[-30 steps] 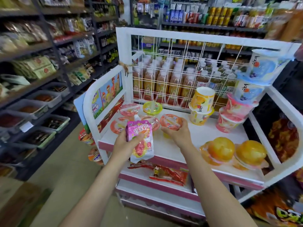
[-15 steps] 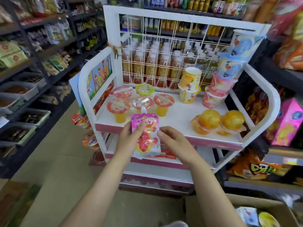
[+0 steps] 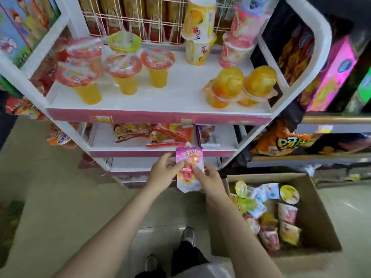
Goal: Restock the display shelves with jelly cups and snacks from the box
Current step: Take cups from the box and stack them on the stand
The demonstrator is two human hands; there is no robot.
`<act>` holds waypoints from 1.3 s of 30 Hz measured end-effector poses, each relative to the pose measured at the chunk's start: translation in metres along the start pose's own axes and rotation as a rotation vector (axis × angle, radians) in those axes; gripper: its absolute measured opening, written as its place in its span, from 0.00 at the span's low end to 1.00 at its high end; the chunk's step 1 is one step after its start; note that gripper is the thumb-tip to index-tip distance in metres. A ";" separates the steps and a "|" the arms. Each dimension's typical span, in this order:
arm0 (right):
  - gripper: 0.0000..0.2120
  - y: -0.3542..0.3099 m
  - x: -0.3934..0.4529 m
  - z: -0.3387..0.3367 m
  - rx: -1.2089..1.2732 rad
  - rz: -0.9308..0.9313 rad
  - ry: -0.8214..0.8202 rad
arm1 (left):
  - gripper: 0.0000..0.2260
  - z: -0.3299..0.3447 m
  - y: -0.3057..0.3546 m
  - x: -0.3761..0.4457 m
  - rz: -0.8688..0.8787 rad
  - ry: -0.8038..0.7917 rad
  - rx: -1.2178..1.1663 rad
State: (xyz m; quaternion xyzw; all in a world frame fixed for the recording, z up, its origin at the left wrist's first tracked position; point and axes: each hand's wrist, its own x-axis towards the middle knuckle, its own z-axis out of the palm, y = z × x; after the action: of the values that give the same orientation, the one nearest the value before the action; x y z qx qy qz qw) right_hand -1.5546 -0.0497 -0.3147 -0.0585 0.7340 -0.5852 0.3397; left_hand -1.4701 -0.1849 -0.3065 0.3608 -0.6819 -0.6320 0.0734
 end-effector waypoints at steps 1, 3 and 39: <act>0.13 0.005 0.014 -0.006 -0.004 0.013 0.044 | 0.16 0.007 -0.003 0.009 0.018 -0.005 0.072; 0.18 0.007 0.045 -0.017 -0.038 0.008 0.083 | 0.22 0.019 -0.011 0.034 0.114 0.040 0.290; 0.18 0.077 0.059 -0.080 -0.625 -0.278 0.150 | 0.25 0.078 -0.078 0.039 0.324 0.029 0.938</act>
State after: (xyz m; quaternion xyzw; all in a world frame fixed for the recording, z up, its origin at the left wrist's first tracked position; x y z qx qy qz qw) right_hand -1.6207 0.0111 -0.4028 -0.2160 0.8857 -0.3753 0.1676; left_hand -1.5109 -0.1399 -0.4071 0.2529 -0.9391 -0.2325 0.0098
